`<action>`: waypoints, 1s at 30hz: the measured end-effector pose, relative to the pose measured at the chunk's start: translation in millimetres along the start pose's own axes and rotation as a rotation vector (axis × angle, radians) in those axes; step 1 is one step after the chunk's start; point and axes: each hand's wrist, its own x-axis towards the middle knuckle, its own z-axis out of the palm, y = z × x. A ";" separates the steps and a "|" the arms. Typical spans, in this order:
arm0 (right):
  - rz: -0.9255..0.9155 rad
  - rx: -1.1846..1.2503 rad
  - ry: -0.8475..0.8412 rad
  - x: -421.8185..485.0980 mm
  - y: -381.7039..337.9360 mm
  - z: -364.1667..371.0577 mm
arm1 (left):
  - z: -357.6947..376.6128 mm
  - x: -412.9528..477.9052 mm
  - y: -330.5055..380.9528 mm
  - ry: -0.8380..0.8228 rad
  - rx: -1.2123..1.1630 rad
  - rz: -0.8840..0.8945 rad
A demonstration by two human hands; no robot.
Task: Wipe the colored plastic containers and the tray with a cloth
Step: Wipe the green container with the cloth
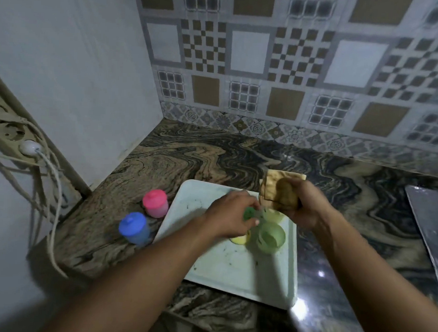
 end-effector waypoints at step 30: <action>0.286 -0.041 -0.267 -40.3 55.7 20.8 | -1.7 -60.8 20.6 0.232 -0.876 -0.201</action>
